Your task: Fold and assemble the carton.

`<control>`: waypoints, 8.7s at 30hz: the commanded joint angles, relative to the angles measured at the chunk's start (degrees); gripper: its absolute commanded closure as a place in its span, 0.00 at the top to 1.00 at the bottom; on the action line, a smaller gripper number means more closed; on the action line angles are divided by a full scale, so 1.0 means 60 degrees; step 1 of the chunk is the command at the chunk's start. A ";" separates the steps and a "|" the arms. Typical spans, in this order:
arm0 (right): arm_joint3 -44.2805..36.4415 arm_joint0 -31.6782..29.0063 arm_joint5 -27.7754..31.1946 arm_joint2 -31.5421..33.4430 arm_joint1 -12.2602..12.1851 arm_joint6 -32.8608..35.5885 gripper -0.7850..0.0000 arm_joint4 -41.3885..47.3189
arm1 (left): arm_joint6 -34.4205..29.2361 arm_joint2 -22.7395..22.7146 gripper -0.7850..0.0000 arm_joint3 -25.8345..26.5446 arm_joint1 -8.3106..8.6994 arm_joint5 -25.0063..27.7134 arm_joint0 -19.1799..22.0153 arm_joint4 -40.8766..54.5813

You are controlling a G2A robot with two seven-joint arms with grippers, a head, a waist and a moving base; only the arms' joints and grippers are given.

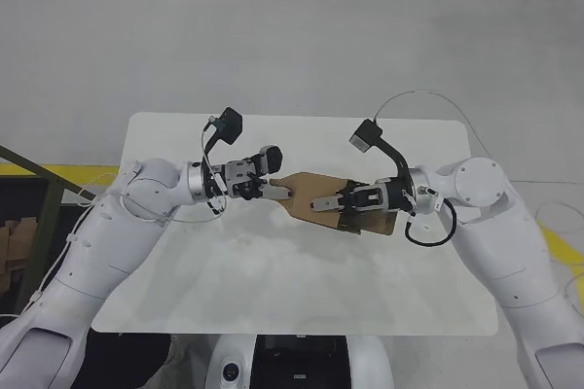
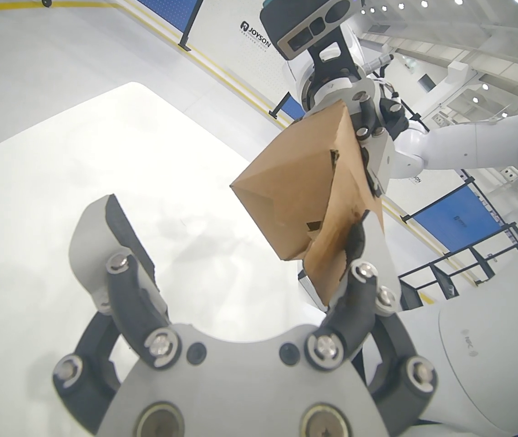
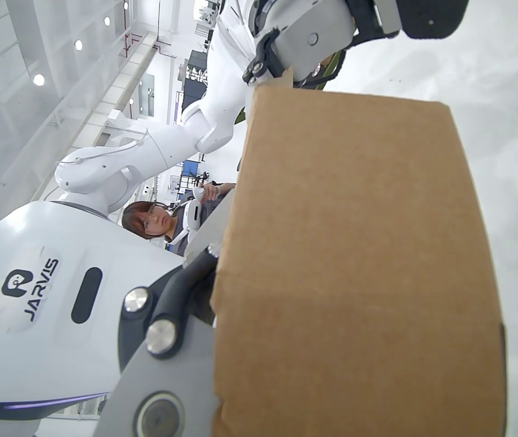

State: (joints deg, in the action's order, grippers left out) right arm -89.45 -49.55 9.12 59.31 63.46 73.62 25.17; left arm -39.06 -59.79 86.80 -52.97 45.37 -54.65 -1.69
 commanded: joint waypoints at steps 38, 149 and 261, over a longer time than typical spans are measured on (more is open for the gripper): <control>-0.0313 -0.0092 0.0310 0.0009 -0.0028 0.0157 0.00 0.0577 | -0.0706 0.0177 1.00 -0.0415 -0.0176 0.0215 0.0121 0.0861; 0.8504 0.2664 0.1380 -0.3980 0.2448 0.0461 0.80 0.0531 | 0.5042 -0.0743 1.00 0.0171 0.0232 0.2106 -0.1018 -0.7738; 0.0471 -0.1117 0.0090 0.1052 0.0091 -0.0430 1.00 -0.1811 | 0.9563 0.2140 1.00 -0.3163 -0.0922 0.0824 0.0061 -1.3654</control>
State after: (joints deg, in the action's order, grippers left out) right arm -86.62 -56.25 9.67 65.62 64.00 71.04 14.31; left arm 17.76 -47.15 67.62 -58.53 49.90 -54.44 -82.27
